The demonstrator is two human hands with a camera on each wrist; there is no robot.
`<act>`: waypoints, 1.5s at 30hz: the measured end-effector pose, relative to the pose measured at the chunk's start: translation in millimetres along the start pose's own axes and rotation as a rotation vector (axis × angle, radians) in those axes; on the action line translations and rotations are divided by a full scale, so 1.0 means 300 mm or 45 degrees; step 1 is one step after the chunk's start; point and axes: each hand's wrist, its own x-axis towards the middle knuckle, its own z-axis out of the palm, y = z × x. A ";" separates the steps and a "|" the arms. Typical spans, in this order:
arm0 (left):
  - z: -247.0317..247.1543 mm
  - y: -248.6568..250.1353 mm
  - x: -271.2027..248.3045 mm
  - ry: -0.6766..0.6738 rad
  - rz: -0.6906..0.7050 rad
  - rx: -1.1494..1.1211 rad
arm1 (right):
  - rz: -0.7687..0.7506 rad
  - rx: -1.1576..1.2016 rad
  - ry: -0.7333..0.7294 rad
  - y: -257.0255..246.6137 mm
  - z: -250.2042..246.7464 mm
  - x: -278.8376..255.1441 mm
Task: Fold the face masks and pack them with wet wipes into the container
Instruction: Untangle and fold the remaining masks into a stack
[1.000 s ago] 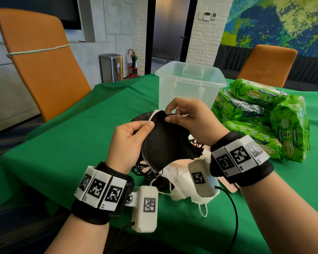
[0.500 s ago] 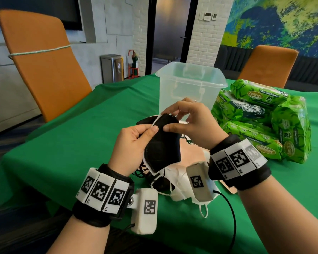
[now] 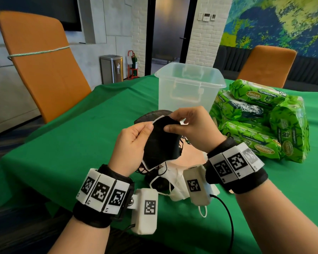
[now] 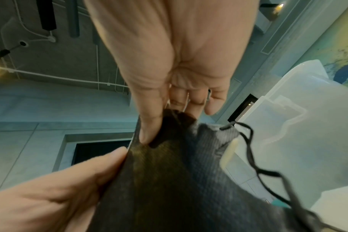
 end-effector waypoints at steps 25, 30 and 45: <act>-0.004 0.010 -0.023 0.209 -0.015 -0.197 | -0.042 0.071 0.021 -0.060 0.059 -0.046; 0.012 0.020 -0.028 0.115 -0.036 -0.267 | -0.036 -0.303 0.087 -0.042 0.029 -0.030; 0.016 0.007 -0.026 0.117 0.014 -0.169 | -0.123 -0.005 0.109 -0.025 -0.006 -0.018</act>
